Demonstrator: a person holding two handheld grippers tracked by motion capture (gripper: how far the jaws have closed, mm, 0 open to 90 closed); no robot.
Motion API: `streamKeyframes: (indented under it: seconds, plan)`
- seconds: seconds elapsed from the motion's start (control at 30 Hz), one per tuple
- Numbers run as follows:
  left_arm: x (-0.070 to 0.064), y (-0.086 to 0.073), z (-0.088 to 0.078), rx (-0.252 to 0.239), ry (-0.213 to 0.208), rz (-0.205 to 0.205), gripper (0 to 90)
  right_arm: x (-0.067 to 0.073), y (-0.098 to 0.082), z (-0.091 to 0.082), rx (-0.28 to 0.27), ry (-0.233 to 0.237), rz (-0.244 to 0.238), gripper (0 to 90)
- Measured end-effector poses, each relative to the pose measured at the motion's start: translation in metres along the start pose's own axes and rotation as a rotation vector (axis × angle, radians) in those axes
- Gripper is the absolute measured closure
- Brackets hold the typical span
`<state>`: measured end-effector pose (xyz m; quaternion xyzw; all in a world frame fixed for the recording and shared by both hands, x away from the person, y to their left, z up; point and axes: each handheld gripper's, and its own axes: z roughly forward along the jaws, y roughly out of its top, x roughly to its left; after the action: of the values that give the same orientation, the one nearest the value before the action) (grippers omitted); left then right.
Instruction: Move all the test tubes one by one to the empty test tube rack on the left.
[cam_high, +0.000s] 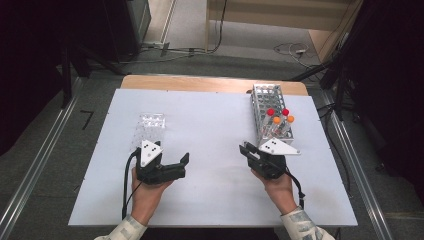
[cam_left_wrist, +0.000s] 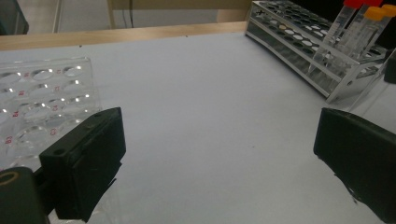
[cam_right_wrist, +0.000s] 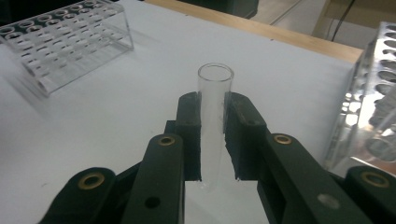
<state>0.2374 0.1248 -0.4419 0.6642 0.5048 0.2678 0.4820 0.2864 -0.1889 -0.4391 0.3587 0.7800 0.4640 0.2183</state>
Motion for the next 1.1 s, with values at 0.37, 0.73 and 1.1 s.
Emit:
streamKeyframes:
  seconds: [0.37, 0.73, 1.1]
  plan:
    - [-0.02, 0.013, 0.011, 0.014, -0.082, 0.007, 3.6, 0.027, 0.0, 0.014, 0.01, 0.06, -0.038, 73.6]
    - [-0.042, 0.024, 0.029, 0.015, -0.243, 0.012, 18.1, 0.051, 0.001, 0.029, 0.02, 0.109, -0.078, 73.6]
    - [-0.055, 0.024, 0.036, 0.047, -0.318, 0.074, 51.0, 0.062, 0.002, 0.029, 0.012, 0.123, -0.097, 73.6]
